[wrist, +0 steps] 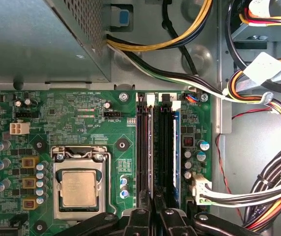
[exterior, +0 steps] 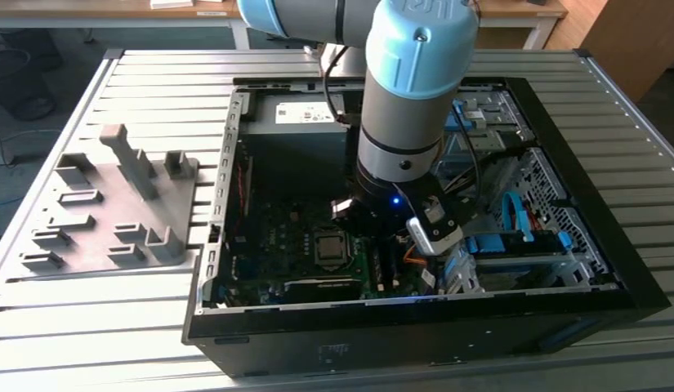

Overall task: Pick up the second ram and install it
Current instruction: 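Insert the second ram into the second slot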

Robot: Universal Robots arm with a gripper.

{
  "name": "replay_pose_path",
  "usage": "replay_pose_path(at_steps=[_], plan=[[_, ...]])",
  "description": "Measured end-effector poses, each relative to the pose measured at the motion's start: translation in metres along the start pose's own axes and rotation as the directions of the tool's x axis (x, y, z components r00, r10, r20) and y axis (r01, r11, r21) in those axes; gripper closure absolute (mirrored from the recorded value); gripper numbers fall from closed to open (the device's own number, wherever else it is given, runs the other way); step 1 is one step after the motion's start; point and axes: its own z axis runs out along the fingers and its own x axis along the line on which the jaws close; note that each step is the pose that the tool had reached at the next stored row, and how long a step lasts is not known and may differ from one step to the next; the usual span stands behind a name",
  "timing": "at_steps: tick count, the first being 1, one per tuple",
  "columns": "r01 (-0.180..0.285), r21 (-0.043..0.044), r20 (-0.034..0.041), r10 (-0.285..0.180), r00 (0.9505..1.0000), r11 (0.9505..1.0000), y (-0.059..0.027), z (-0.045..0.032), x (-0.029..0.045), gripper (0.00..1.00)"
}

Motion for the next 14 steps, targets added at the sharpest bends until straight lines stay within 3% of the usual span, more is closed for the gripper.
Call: replay_pose_path(at_steps=[5,8,11,14], plan=[[0.0,-0.0031,0.0011,0.0,1.0,1.0,0.0005,0.0015,-0.0001,0.85],[0.0,0.0003,0.0001,0.0,1.0,1.0,0.0,0.0003,0.0,0.73],[0.0,0.0009,0.0,0.0,1.0,1.0,0.0,-0.0001,0.0,0.73],[0.0,0.0007,0.0001,0.0,1.0,1.0,0.0001,-0.0088,-0.0001,0.73]])
